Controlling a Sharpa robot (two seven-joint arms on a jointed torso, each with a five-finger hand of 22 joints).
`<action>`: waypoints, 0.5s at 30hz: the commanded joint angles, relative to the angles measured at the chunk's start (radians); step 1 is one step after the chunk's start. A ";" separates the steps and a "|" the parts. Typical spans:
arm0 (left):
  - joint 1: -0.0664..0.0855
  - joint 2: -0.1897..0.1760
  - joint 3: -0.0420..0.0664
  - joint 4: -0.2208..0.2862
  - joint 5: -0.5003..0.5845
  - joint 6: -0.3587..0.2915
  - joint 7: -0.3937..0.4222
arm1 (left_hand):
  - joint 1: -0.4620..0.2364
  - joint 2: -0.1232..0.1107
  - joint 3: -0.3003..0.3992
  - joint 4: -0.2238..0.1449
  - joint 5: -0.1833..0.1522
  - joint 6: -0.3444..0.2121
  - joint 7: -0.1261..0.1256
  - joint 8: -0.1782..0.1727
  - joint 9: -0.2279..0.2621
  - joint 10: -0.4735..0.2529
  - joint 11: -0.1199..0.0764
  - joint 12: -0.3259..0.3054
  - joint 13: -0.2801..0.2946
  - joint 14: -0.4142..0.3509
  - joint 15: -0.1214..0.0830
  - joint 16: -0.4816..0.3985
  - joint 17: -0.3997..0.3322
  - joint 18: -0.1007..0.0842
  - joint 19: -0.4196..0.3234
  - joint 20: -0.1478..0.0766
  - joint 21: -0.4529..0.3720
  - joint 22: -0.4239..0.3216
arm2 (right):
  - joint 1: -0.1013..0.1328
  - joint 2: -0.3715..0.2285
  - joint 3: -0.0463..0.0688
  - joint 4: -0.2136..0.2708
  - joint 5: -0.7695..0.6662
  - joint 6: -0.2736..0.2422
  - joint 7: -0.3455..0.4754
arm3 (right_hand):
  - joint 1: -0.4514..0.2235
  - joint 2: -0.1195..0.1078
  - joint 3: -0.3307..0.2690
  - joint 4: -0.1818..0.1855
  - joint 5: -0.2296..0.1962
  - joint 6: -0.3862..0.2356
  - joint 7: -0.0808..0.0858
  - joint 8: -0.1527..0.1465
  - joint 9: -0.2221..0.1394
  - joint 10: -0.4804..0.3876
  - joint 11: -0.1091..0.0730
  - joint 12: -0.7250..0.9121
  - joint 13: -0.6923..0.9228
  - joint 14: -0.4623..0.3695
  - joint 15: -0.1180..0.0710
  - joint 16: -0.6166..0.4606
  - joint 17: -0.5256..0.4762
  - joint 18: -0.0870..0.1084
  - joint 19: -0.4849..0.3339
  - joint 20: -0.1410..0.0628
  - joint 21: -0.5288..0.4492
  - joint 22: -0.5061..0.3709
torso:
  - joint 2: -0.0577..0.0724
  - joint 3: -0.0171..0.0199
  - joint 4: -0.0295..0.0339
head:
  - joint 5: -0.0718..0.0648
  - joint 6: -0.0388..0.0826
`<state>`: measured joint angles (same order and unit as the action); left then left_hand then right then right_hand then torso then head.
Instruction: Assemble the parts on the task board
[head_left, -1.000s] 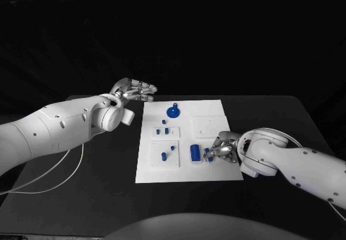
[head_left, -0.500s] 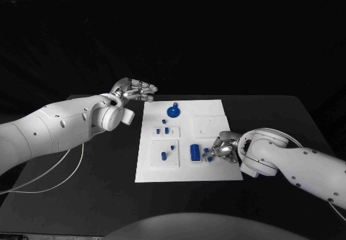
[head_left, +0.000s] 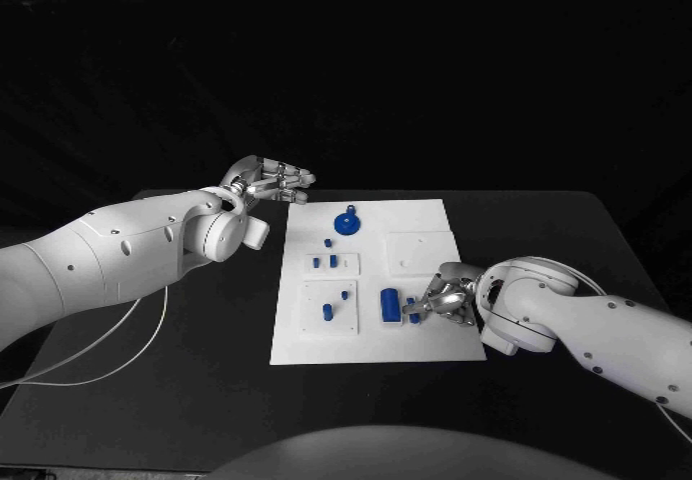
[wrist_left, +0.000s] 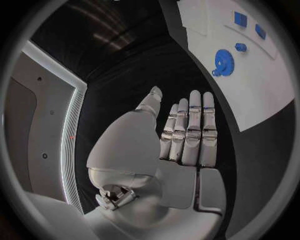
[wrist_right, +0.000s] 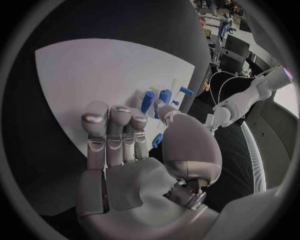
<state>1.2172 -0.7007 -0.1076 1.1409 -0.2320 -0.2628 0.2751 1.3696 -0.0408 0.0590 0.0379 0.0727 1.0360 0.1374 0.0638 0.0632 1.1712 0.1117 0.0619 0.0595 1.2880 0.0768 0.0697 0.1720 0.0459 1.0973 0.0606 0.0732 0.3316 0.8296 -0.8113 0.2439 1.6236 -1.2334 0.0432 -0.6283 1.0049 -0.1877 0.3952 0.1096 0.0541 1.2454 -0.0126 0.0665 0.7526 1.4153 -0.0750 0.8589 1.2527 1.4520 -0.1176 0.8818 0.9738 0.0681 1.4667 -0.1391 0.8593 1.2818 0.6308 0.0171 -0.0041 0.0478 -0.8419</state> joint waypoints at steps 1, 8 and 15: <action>0.000 0.000 0.001 0.002 0.006 0.013 0.004 | -0.008 0.004 -0.004 0.001 -0.006 -0.007 0.003 -0.001 0.000 -0.008 0.000 -0.001 0.001 -0.009 0.000 -0.003 0.001 -0.008 0.006 -0.001 0.006 -0.002 | -0.001 -0.001 0.000 0.004 0.014 -0.010 0.023 | 0.000 -0.007 0.000 0.005 -0.006 0.002 0.006 -0.001 0.001 -0.001 0.001 -0.006 0.000 0.002 -0.007 -0.004 0.001 -0.006 0.059 -0.009 0.002 0.000 | 0.000 0.0003 0.0001 | -0.001 0.000; 0.000 0.000 0.001 0.003 0.006 0.013 0.004 | -0.008 0.004 -0.004 0.001 -0.006 -0.007 0.003 -0.001 0.000 -0.008 0.000 -0.001 0.001 -0.009 0.000 -0.003 0.001 -0.008 0.006 -0.001 0.006 -0.002 | -0.002 -0.009 0.000 0.006 0.026 -0.005 0.041 | 0.022 -0.006 0.001 -0.006 -0.006 0.003 0.005 -0.001 0.004 0.000 0.000 -0.009 0.001 0.002 -0.008 -0.006 0.005 -0.007 0.058 -0.010 0.001 -0.001 | 0.000 0.0003 0.0001 | -0.002 0.000; 0.000 -0.002 0.001 0.003 0.006 0.013 0.003 | -0.008 0.004 -0.004 0.001 -0.006 -0.007 0.003 -0.001 0.000 -0.008 0.000 -0.001 0.001 -0.009 0.000 -0.003 0.001 -0.008 0.006 -0.001 0.006 -0.002 | -0.005 -0.028 0.000 0.013 0.050 0.019 0.081 | 0.033 -0.008 -0.076 -0.007 -0.006 0.003 0.008 -0.002 0.004 -0.001 0.002 -0.012 0.003 0.002 -0.007 -0.011 0.005 -0.006 0.058 -0.009 -0.002 -0.003 | 0.000 0.0004 -0.0005 | -0.002 0.001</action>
<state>1.2172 -0.7036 -0.1074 1.1416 -0.2320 -0.2619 0.2738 1.3696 -0.0408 0.0590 0.0379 0.0727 1.0359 0.1375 0.0638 0.0632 1.1712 0.1118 0.0619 0.0595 1.2880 0.0768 0.0697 0.1720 0.0459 1.0973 0.0606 0.0732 0.3317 0.8263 -0.8381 0.2444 1.6333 -1.2047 0.0405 -0.5903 1.0409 -0.1912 0.3214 0.1036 0.0542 1.2488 -0.0093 0.0664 0.7565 1.4152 -0.0750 0.8506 1.2554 1.4519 -0.1174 0.8744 0.9776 0.0681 1.4629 -0.1428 0.8593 1.2801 0.6308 0.0176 -0.0039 0.0460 -0.8416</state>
